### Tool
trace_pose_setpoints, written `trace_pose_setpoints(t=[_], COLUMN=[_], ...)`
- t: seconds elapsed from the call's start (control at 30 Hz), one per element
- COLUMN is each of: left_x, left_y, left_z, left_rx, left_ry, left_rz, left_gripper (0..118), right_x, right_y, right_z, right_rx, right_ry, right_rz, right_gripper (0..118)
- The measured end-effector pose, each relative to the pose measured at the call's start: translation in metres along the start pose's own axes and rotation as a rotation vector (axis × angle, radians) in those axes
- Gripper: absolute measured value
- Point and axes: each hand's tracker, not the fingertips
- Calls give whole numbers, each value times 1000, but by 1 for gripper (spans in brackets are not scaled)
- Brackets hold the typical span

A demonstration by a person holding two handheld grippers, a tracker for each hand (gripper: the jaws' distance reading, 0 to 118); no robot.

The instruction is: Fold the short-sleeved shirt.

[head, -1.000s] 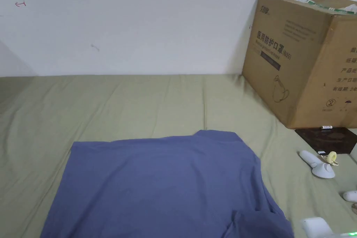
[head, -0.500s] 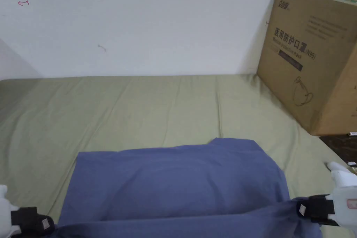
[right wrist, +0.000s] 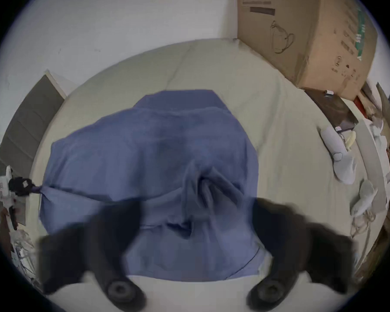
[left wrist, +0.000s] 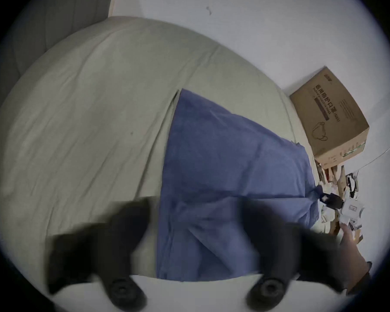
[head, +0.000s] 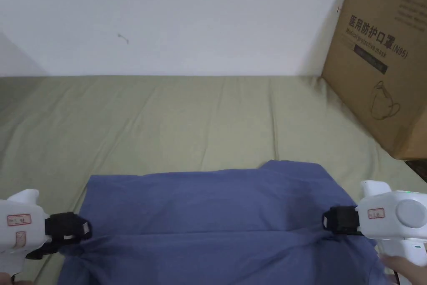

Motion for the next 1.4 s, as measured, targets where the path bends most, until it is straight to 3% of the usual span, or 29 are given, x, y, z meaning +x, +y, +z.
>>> trace_pose_setpoints(t=[0.03,0.1,0.3,0.33,0.37,0.4,0.43,0.47,0.5,0.57,0.63,0.77,0.87,0.9,0.93,0.97,1.0,1.17,1.27,1.33,1.37,1.4], left_x=[2,9,48,52,56,59,62,65,69,69,69,49,17,11,4,4,-2,-13,1,12,18,22], left_y=[-7,-12,-72,-85,-97,-109,-119,-126,-131,-129,-120,-85,-65,-64,-61,-66,-67,-76,-86,-91,-92,-94], left_z=[5,33,98,109,120,130,138,143,145,151,149,107,56,43,30,18,4,-35,-45,-29,-19,-11], left_rx=[0,99,284,311,340,379,407,410,411,399,342,2,-89,-100,-92,-106,-142,-144,-188,-114,-78,-42], left_ry=[4,-21,-31,-38,-58,-79,-89,-79,-48,-40,-21,83,103,95,122,172,247,270,332,300,288,282], left_rz=[-5,-49,-221,-239,-250,-249,-250,-245,-242,-238,-218,-115,-83,-66,-76,-66,-73,-88,-233,-255,-268,-291], left_gripper=[118,111,113,108,96,57,14,0,0,0,0,0,0,7,32,78,116,115,118,94,66,11], right_x=[3,6,-5,-12,-15,-18,-24,-31,-35,-41,-42,-47,-38,-37,-35,-34,-44,-28,-28,-22,-18,-4], right_y=[-3,-12,-63,-74,-84,-94,-102,-109,-115,-121,-111,-103,-104,-103,-103,-103,-108,-108,-109,-106,-104,-99], right_z=[8,34,127,142,154,166,177,186,193,199,205,195,178,174,169,165,174,153,147,142,139,128], right_rx=[42,145,358,386,395,429,465,490,508,479,478,448,405,393,380,372,378,305,297,300,301,290], right_ry=[11,38,75,80,83,97,107,117,122,86,137,125,152,154,157,156,145,156,117,56,15,-17], right_rz=[-25,-61,-59,-61,-70,-75,-77,-77,-77,-57,-86,-54,-74,-83,-85,-87,-77,-113,-116,-107,-99,-103], right_gripper=[118,118,118,117,115,107,87,43,0,0,0,0,0,0,0,0,0,0,0,0,0,0])
